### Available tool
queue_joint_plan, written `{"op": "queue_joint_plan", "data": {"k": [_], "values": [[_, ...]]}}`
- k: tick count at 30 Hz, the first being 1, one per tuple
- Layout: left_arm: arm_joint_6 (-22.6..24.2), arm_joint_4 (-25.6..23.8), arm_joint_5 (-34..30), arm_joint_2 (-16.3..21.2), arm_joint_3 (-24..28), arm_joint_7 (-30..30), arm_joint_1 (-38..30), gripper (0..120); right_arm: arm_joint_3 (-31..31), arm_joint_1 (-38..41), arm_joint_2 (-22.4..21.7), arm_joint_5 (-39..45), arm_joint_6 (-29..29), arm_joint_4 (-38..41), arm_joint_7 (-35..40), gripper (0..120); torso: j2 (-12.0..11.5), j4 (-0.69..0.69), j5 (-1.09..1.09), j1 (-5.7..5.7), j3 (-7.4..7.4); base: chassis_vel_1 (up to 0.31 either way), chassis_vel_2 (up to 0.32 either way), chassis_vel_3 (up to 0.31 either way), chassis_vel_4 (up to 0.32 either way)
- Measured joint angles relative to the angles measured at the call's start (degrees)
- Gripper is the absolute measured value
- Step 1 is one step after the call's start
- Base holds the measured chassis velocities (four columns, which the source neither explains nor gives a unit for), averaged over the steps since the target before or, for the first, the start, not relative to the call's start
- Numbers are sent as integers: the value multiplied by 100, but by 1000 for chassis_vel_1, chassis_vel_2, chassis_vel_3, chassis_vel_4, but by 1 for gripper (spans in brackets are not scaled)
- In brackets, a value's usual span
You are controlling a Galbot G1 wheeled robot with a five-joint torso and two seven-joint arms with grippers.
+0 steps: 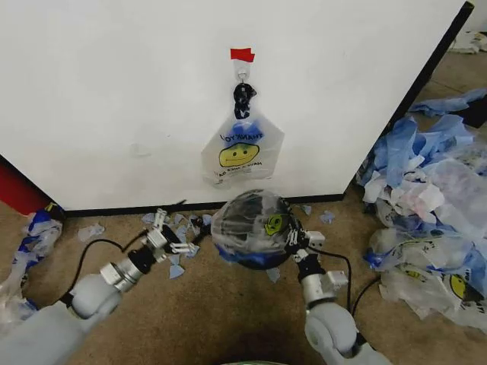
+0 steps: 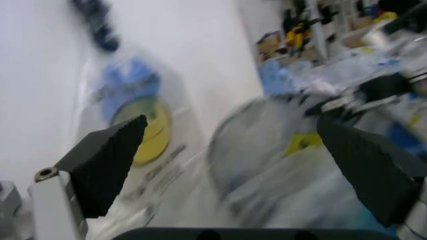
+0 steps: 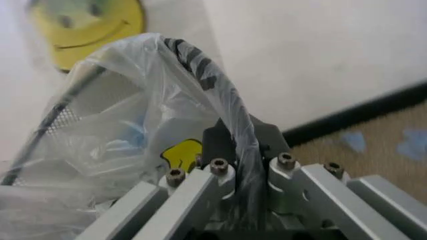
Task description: Pick up the garbage bag from the wall and place it over the trash bin.
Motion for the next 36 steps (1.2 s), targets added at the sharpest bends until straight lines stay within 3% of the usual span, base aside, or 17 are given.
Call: {"op": "queue_joint_plan", "data": {"k": [6, 10, 16, 24, 33, 36], "values": [[-109, -38, 702, -46, 28, 116, -70, 100, -52, 172, 136, 147, -101, -238, 100, 1, 0, 1, -1, 0, 0, 0, 0, 0, 0], [-175, -40, 1738, -100, 91, 185, -358, 100, -60, 222, 242, 160, -256, -288, 267, 1, 0, -1, 0, 0, 0, 0, 0, 0, 0], [-61, -34, 2202, -138, 410, 207, -646, 100, -101, 328, 356, 87, -415, -281, 417, 1, 0, 1, 0, 0, 0, 0, 0, 0, 0], [296, 707, 1699, -102, 994, 192, -1200, 98, -168, 371, 502, -159, -464, -200, 409, 1, 0, 0, 0, 0, 1, 0, 0, 0, 0], [333, 872, 1586, -93, 996, 184, -1184, 95, -232, 482, 508, -179, -456, -268, 390, 1, 0, 0, -1, 0, 1, 0, 0, 0, 0], [331, 860, 1590, -103, 1027, 184, -1153, 86, -238, 513, 535, -180, -456, -297, 394, 1, 0, 1, 1, 0, 0, 0, 0, 0, 0]]}}
